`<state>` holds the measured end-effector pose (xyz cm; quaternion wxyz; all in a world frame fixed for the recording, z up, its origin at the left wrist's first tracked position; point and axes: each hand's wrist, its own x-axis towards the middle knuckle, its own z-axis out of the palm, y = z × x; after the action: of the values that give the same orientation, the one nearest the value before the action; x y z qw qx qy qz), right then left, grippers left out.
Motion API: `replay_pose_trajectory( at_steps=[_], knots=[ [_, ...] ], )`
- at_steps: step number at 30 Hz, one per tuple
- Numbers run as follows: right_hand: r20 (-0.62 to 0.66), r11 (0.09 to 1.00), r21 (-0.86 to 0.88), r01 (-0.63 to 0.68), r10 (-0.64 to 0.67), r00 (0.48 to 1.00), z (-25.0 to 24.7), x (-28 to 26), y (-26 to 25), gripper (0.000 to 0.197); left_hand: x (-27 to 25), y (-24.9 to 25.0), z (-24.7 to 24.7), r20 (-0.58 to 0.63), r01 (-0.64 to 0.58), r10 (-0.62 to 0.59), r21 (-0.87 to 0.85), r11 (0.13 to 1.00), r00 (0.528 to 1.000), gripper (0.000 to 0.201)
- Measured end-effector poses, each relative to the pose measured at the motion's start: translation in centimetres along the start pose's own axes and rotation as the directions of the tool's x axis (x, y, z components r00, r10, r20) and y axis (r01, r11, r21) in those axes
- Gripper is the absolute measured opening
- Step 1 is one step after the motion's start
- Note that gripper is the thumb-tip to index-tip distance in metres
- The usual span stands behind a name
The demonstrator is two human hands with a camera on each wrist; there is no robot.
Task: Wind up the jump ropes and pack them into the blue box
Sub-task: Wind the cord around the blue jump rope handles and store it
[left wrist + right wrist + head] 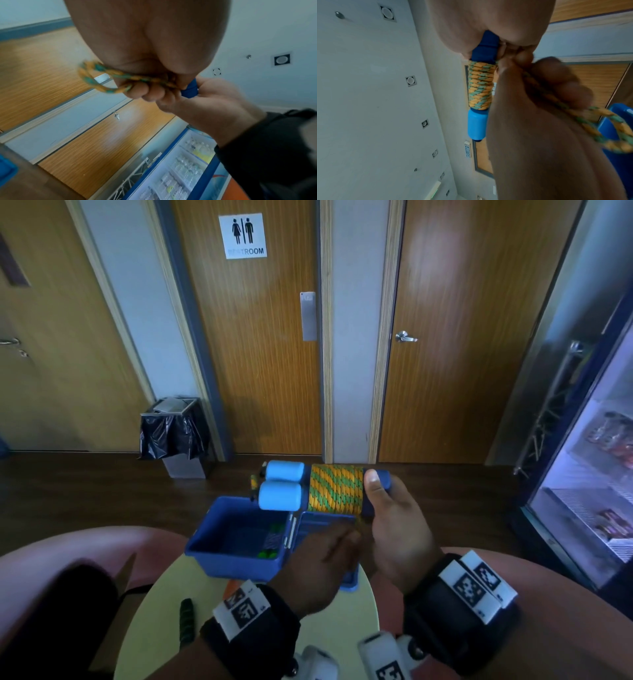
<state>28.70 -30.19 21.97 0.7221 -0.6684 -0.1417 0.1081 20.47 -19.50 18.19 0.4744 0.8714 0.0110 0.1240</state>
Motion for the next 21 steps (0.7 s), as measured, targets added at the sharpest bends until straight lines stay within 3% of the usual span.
replay_pose_trajectory(
  at_steps=[2,4,7,10,11,12,14,16,21],
  knots=[
    [-0.018,0.998,-0.059,0.026,-0.027,0.999,-0.7,0.2,-0.4,0.074,-0.5,0.1,0.0,0.088,-0.077,0.063,0.167,0.983,0.994,0.029],
    [-0.020,0.983,-0.168,0.071,-0.075,0.997,-1.7,0.7,-0.5,0.046,-1.1,0.2,-0.7,0.122,-0.129,0.096,0.306,0.943,0.988,0.024],
    [0.061,0.967,-0.241,0.088,-0.076,0.995,-2.8,0.8,-0.4,0.023,-2.0,1.4,-2.0,-0.040,-0.135,0.149,0.233,0.963,0.988,0.018],
    [0.196,0.965,-0.251,0.078,-0.028,0.980,-2.7,0.4,0.3,0.018,-1.3,2.4,-3.4,-0.304,-0.226,0.278,0.197,0.954,0.911,0.012],
    [0.233,0.963,-0.251,0.094,-0.034,0.972,-2.6,0.1,0.5,0.016,-0.9,2.5,-4.0,-0.338,-0.235,0.312,0.249,0.939,0.888,0.016],
    [0.272,0.961,-0.249,0.119,-0.048,0.961,-2.5,-0.2,0.7,0.014,-0.4,2.4,-4.6,-0.319,-0.210,0.308,0.306,0.929,0.896,0.031],
    [0.338,0.961,-0.230,0.156,-0.072,0.938,-2.2,-0.7,1.0,0.011,0.3,1.9,-5.2,-0.138,-0.083,0.137,0.344,0.935,0.981,0.063],
    [0.362,0.969,-0.195,0.153,-0.073,0.929,-2.1,-0.9,1.3,0.008,0.6,0.8,-5.2,0.005,0.016,-0.018,0.268,0.963,1.000,0.070],
    [0.352,0.984,-0.139,0.110,-0.055,0.934,-2.3,-0.8,2.4,0.010,-0.1,-0.4,-4.4,-0.019,0.098,-0.097,0.068,0.993,0.995,0.064]
  ],
)
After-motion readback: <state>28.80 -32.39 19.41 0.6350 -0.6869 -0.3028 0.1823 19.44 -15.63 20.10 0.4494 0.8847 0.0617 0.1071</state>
